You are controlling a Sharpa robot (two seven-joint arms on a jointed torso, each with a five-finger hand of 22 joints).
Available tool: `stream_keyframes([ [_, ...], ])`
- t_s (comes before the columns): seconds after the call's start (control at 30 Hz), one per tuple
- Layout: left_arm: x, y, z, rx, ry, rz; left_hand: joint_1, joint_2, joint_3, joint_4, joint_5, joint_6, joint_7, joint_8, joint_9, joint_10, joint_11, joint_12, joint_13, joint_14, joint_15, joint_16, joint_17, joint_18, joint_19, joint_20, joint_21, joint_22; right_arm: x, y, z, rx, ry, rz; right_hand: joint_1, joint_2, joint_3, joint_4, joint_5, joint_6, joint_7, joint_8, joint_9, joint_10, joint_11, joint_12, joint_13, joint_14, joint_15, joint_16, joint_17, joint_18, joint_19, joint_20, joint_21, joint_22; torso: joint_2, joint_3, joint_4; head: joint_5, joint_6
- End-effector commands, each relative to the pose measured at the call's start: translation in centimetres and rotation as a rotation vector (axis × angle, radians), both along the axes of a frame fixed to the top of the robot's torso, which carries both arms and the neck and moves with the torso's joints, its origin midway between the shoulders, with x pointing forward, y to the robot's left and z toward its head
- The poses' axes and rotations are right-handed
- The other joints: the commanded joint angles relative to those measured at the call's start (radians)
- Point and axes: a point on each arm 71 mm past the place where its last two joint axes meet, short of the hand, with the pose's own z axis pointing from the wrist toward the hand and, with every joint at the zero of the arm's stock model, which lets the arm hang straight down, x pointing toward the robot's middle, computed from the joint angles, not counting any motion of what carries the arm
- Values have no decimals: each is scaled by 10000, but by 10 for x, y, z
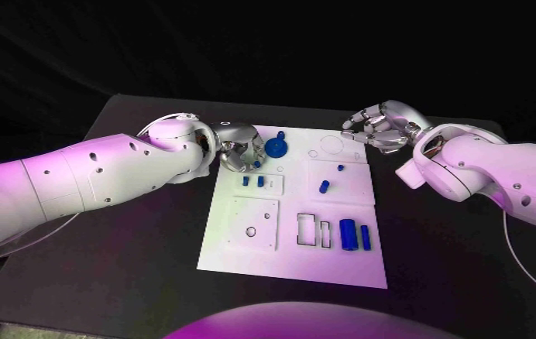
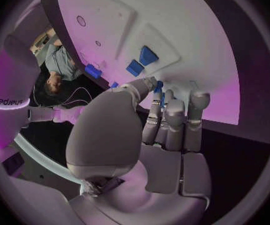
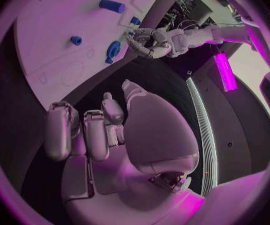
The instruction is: Assemble the parts on the task board
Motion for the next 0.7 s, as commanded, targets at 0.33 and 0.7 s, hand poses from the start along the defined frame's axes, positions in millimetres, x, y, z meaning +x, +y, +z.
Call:
stream_keyframes([
  [0.33,-1,-2,2,-387,71,-62,-99,-107,28,-47,-53,-1576,-272,-951,-402,-767,119,84,-248,-165,103,122,-261,171,-114,91,-127,-58,0,1,-2,-98,144,171,25,61,-11,-16,-39,-12,-13,45,-12,-24,6,-47,-22,497,-71,-45,512,76,-33,-23,-63,1091,-2,5,-3,16,6],
  [0.7,-5,4,11,-1922,104,108,-27,-92,-142,-86,-34,-1486,1,-924,-428,-1034,180,26,-455,-338,158,44,-638,230,-306,148,-341,-280,-1,0,-1,-693,-206,380,637,-239,886,-6,-36,497,-119,84,-156,-2293,-115,-5093,-4772,386,-192,-442,16,147,-149,-138,-521,886,3,-8,-15,-22,62],
])
